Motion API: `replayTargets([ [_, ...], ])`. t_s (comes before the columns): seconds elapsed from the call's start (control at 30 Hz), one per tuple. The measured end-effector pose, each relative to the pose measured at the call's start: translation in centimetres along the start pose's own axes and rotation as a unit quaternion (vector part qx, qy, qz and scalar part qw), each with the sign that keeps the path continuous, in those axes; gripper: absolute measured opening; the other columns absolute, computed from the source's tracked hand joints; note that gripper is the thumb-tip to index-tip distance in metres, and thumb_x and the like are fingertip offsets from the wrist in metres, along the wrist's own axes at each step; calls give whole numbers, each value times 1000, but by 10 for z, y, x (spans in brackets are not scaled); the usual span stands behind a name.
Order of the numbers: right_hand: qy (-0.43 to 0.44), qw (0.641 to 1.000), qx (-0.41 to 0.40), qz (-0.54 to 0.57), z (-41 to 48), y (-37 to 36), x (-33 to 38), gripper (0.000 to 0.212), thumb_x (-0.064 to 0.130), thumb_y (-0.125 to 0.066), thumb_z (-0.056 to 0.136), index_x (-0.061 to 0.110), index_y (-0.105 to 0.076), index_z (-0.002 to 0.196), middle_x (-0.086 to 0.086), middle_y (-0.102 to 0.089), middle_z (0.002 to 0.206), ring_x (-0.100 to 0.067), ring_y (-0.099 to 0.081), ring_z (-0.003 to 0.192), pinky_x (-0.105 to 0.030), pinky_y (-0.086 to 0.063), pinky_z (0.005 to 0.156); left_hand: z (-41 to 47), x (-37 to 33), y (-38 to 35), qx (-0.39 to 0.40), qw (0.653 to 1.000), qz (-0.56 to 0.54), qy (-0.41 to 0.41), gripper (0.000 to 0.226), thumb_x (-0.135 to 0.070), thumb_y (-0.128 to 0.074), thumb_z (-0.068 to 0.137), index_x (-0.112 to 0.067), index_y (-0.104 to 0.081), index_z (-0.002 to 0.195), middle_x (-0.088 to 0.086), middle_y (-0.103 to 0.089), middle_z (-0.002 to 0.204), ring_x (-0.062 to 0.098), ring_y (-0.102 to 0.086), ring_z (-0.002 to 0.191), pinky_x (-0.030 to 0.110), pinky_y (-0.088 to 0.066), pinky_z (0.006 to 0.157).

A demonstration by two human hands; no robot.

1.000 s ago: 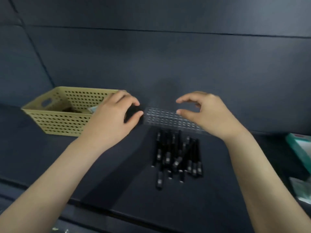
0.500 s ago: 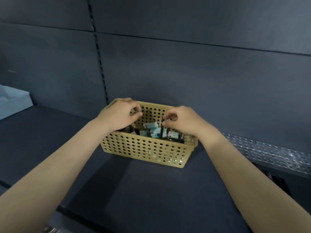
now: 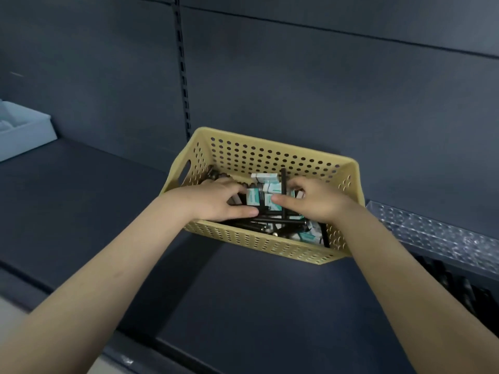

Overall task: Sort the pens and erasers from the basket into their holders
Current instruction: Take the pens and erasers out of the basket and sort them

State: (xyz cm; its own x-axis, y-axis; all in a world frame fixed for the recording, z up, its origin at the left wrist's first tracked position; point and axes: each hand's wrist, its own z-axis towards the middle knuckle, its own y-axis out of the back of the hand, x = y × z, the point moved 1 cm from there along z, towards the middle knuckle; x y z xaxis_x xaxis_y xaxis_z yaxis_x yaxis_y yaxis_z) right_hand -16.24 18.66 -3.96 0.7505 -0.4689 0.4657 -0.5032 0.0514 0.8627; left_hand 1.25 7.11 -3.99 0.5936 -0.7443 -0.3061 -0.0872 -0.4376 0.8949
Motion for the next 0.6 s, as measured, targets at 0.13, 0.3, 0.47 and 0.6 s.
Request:
replayTargets([
  [0.13, -1, 999, -33, -12, -1, -6, -2, 84, 65, -57, 82, 22, -32, 149, -2, -33, 155, -23, -33, 141, -43, -32, 113, -7, 2, -6, -24, 999, -1, 28, 82, -69, -46, 83, -37, -13, 151, -2, 14, 161, 27, 9, 148, 49, -6, 117],
  [0.3, -29, 994, -103, -28, -5, -15, -2, 85, 71, -56, 78, 20, -37, 143, -5, -45, 145, -27, -40, 134, -49, -36, 108, -12, 3, -13, -118, 990, -51, 57, 93, -66, -52, 82, -30, -3, 153, 7, 21, 159, 29, 15, 147, 48, -1, 118],
  [0.47, -32, 990, -123, -56, -13, -19, 6, 81, 74, -50, 80, 23, -38, 142, -2, -52, 137, -29, -38, 133, -43, -29, 106, -20, 5, -14, -158, 978, -122, 57, 102, -63, -64, 77, -30, -3, 152, 9, 19, 159, 30, 1, 148, 46, -11, 118],
  [0.6, -37, 992, -118, -17, -17, -22, 10, 77, 73, -53, 79, 23, -45, 136, -1, -50, 138, -27, -38, 132, -44, -29, 109, -20, 11, -15, -161, 975, -144, 58, 109, -66, -70, 69, -26, -10, 151, 0, -13, 160, 27, -13, 146, 47, -20, 117],
])
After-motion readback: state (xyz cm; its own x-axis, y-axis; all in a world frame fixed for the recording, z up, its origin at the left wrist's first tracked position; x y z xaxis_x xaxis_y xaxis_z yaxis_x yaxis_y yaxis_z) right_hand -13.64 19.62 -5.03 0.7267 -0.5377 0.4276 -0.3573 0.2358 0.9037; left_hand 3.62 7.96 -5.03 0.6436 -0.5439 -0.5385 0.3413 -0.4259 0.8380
